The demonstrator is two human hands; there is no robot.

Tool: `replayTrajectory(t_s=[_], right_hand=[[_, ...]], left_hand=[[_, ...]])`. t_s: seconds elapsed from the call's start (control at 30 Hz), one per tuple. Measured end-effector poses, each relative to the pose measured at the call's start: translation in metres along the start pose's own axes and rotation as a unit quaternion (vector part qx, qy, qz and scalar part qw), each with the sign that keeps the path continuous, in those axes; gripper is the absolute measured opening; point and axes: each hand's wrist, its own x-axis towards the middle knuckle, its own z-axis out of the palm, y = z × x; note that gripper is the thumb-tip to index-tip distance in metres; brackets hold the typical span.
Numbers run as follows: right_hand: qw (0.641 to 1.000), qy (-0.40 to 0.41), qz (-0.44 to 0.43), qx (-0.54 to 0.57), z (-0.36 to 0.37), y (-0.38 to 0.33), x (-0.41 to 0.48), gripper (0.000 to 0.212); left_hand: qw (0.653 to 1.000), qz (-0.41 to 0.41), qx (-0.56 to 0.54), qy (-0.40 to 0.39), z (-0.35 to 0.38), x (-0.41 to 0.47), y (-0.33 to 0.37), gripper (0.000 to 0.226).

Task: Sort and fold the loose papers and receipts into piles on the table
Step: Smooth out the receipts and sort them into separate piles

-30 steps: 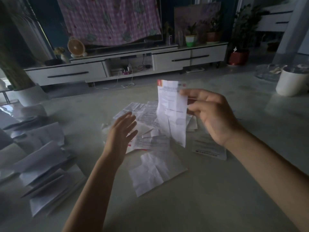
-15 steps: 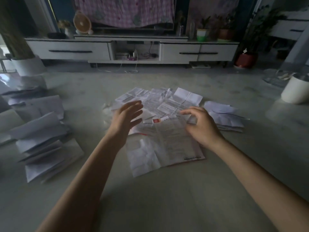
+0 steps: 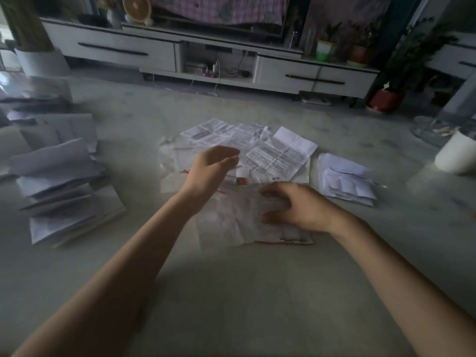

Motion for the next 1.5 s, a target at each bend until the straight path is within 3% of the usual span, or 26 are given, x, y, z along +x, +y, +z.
replayTrajectory(t_s=[0.1, 0.17, 0.3, 0.4, 0.6, 0.7, 0.9, 0.97, 1.07, 1.13, 1.2, 1.37, 1.5], right_hand=[[0.996, 0.075, -0.039, 0.023, 0.0, -0.004, 0.001, 0.013], [0.987, 0.12, -0.05, 0.099, -0.005, -0.008, 0.002, 0.003], [0.933, 0.212, -0.029, 0.288, -0.02, -0.019, 0.001, 0.018], [0.896, 0.207, 0.012, 0.392, -0.02, -0.022, -0.001, 0.005], [0.887, 0.208, 0.059, 0.407, -0.009, -0.02, 0.0, 0.009], [0.872, 0.136, 0.087, 0.461, -0.012, -0.019, -0.001, 0.016], [0.846, 0.143, 0.114, 0.5, -0.01, -0.019, 0.0, 0.022], [0.836, 0.148, 0.116, 0.515, -0.011, -0.021, -0.001, 0.042], [0.86, 0.168, 0.087, 0.473, -0.012, -0.022, -0.002, 0.058], [0.888, 0.184, 0.066, 0.416, -0.009, -0.023, -0.002, 0.06], [0.903, 0.177, 0.052, 0.388, -0.008, -0.025, -0.003, 0.059], [0.886, 0.106, 0.081, 0.444, -0.024, -0.028, -0.009, 0.032], [0.934, 0.102, 0.071, 0.334, -0.024, -0.025, -0.016, 0.018]], left_hand=[[1.0, 0.003, 0.006, -0.007, -0.001, -0.001, -0.001, 0.018], [1.0, -0.008, 0.0, -0.014, -0.001, -0.001, 0.0, 0.014], [0.988, -0.058, -0.079, -0.118, 0.001, -0.006, 0.006, 0.043], [0.968, -0.064, -0.119, -0.212, 0.006, -0.015, 0.01, 0.043], [0.981, -0.088, -0.137, -0.107, 0.019, -0.022, 0.004, 0.016], [0.989, -0.075, -0.121, -0.027, 0.02, -0.018, 0.001, 0.015], [0.977, -0.111, -0.158, -0.085, 0.02, -0.021, 0.008, 0.02], [0.961, -0.156, -0.219, -0.071, 0.022, -0.021, 0.011, 0.024], [0.919, -0.227, -0.314, -0.077, 0.018, -0.018, 0.012, 0.021], [0.931, -0.229, -0.264, -0.107, 0.017, -0.019, 0.011, 0.022], [0.956, -0.192, -0.19, -0.115, 0.019, -0.022, 0.009, 0.01], [0.988, -0.107, -0.108, -0.025, 0.023, -0.026, 0.007, 0.019], [0.991, -0.087, -0.097, -0.042, 0.026, -0.028, 0.008, 0.022]])
